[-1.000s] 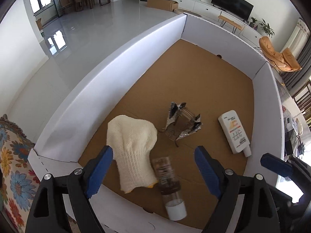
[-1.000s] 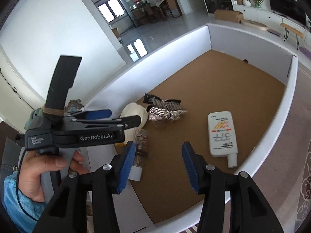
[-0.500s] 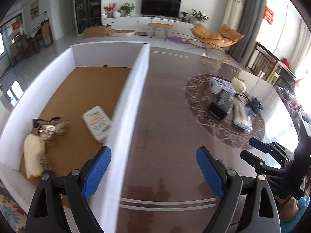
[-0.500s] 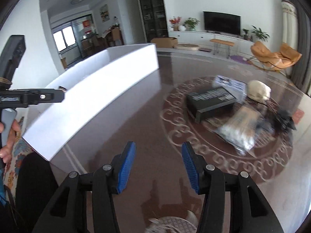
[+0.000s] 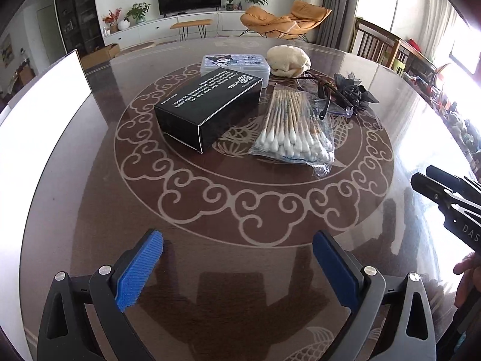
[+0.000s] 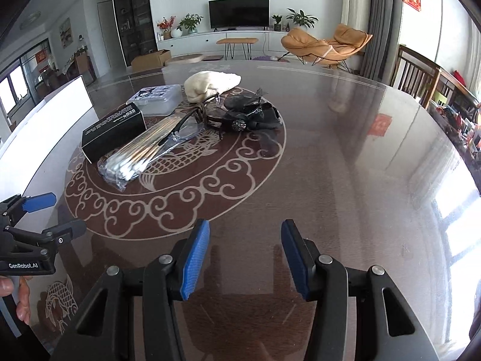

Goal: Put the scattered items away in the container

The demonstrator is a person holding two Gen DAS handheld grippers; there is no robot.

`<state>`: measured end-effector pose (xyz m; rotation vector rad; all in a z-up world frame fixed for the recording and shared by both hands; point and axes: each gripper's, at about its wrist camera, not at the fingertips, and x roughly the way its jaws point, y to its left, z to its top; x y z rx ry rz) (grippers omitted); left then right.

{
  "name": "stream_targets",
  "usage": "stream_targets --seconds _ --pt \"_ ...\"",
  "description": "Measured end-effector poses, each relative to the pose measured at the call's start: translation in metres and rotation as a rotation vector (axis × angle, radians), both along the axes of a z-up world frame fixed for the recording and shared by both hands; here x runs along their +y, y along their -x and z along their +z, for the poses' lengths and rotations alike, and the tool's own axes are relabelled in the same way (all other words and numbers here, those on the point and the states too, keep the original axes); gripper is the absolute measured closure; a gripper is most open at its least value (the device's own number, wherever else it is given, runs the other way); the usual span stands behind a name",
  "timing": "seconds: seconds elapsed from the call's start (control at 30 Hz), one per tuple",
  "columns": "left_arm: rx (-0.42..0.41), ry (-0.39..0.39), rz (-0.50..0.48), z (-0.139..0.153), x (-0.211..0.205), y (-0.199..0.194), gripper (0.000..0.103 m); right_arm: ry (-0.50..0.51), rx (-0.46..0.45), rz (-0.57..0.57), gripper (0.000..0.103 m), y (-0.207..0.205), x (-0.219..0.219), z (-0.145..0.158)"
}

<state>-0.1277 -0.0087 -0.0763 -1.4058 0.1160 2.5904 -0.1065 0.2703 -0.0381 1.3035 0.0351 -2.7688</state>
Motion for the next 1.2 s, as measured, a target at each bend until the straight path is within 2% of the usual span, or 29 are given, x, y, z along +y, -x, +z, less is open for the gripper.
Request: stream_targets --seconds 0.13,0.5,0.8,1.2 --pt "0.031 0.019 -0.008 -0.003 0.004 0.008 0.001 0.007 -0.011 -0.004 0.052 0.005 0.001 -0.015" --pt "0.049 0.016 0.049 -0.006 0.004 0.043 0.000 0.043 -0.016 0.007 0.048 0.007 0.001 -0.020" --pt "0.048 0.017 0.051 -0.005 0.005 0.044 0.000 -0.008 -0.023 0.019 0.044 0.008 -0.010 -0.022" --pt "0.047 0.017 0.052 -0.005 0.005 0.044 0.000 -0.013 -0.025 0.022 0.042 0.008 -0.010 -0.022"
